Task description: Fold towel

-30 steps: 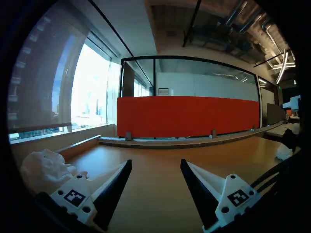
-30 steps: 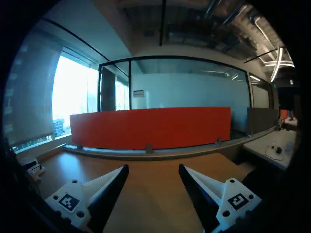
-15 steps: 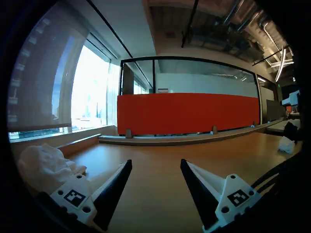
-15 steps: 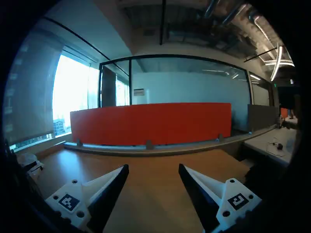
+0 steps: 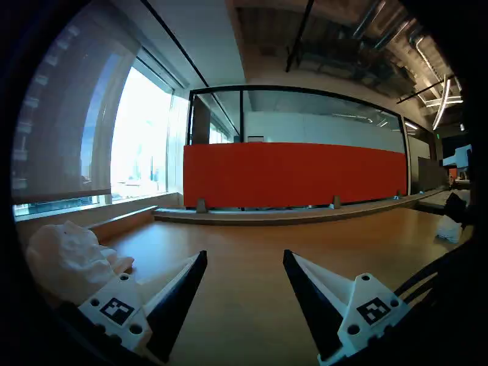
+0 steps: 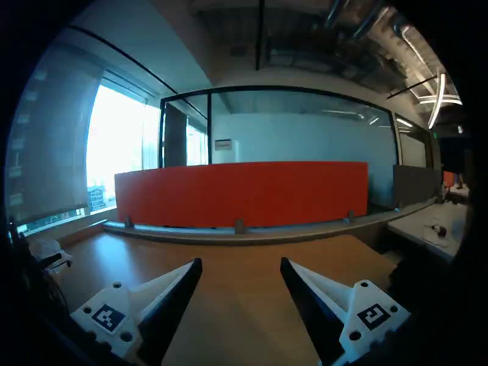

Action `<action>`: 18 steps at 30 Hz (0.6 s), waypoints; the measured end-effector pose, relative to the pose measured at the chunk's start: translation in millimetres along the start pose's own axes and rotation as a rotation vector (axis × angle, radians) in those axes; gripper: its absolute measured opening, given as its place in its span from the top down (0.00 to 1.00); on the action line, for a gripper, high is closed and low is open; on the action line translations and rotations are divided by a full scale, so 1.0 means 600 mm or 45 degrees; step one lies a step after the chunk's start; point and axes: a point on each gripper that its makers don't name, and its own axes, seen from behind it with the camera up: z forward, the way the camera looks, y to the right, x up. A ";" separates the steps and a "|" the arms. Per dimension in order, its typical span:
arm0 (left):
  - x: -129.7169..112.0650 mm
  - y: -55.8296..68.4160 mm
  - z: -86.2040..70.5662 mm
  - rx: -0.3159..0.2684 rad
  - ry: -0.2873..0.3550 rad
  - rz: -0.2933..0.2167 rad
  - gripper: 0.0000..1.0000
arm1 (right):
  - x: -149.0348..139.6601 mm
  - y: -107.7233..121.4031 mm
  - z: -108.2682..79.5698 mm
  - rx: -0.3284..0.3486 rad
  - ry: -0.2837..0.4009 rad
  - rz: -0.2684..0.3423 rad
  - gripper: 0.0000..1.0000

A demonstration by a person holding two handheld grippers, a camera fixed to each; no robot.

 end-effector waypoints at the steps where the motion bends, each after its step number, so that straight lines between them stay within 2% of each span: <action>1: 0.000 0.000 0.000 0.000 0.000 0.000 0.08 | 0.001 0.000 0.001 0.000 0.005 -0.004 0.00; 6: -0.001 0.000 0.000 0.001 -0.001 0.002 0.07 | 0.000 0.005 0.003 -0.010 0.025 -0.028 0.00; 12: -0.004 0.000 0.001 0.001 -0.001 0.002 0.05 | -0.030 0.017 0.010 -0.036 0.021 -0.061 0.00; 18: -0.007 0.000 0.002 0.001 0.000 0.001 0.03 | -0.072 0.018 0.016 -0.023 0.020 -0.048 0.00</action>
